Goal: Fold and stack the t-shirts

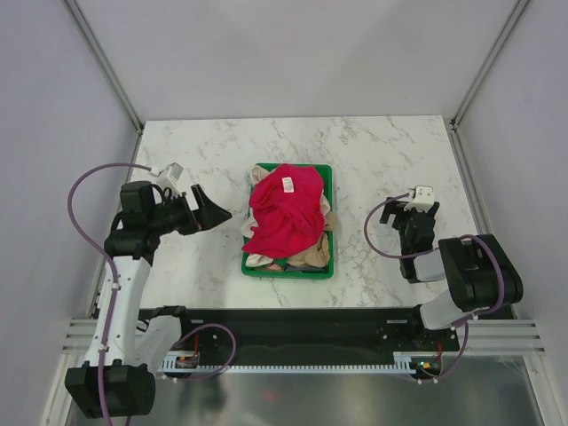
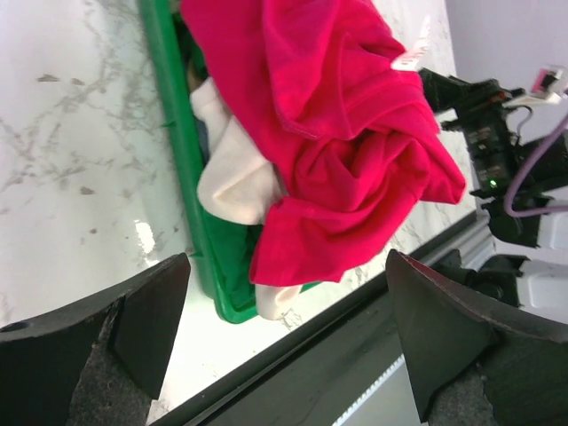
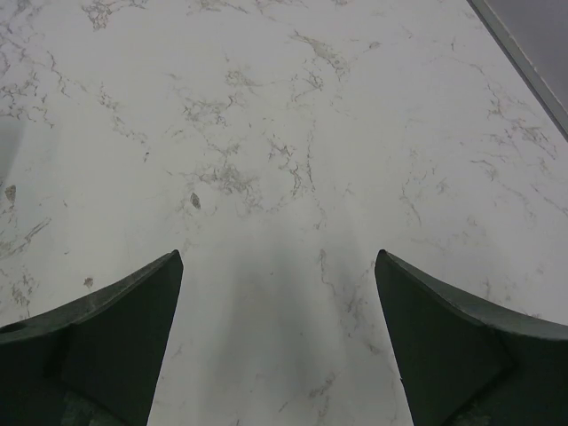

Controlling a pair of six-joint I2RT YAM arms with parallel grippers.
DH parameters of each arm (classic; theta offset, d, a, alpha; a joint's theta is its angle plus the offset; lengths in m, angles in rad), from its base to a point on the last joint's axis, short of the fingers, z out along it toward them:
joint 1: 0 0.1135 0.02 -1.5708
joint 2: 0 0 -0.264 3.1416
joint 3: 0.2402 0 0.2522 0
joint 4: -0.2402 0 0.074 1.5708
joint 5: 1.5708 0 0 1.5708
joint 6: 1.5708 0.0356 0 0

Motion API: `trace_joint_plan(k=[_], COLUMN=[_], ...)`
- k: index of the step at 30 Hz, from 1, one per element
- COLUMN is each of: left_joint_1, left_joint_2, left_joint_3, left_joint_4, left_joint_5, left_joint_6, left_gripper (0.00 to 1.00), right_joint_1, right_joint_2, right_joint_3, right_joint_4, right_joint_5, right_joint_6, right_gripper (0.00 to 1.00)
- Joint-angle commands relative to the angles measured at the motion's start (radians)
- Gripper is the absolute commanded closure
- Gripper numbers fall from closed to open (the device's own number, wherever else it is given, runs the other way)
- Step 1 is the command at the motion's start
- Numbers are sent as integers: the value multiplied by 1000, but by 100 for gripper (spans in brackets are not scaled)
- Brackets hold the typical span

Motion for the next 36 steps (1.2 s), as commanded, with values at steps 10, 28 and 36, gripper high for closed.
trace_joint_plan(k=[10, 28, 36], left_joint_1=[3, -4, -4], left_joint_2=[75, -50, -60], left_joint_3=[-42, -52, -7], left_joint_4=[46, 34, -12], left_joint_5=[-62, -173, -273], left_joint_6=[-57, -63, -19], left_gripper=[0, 1, 0], right_joint_1=[1, 14, 129], right_joint_2=[-7, -27, -389], right_joint_3=[18, 24, 516], right_joint_4=[47, 10, -821], right_joint_5=[-12, 52, -36], right_joint_6=[0, -2, 249], right_gripper=[2, 2, 2])
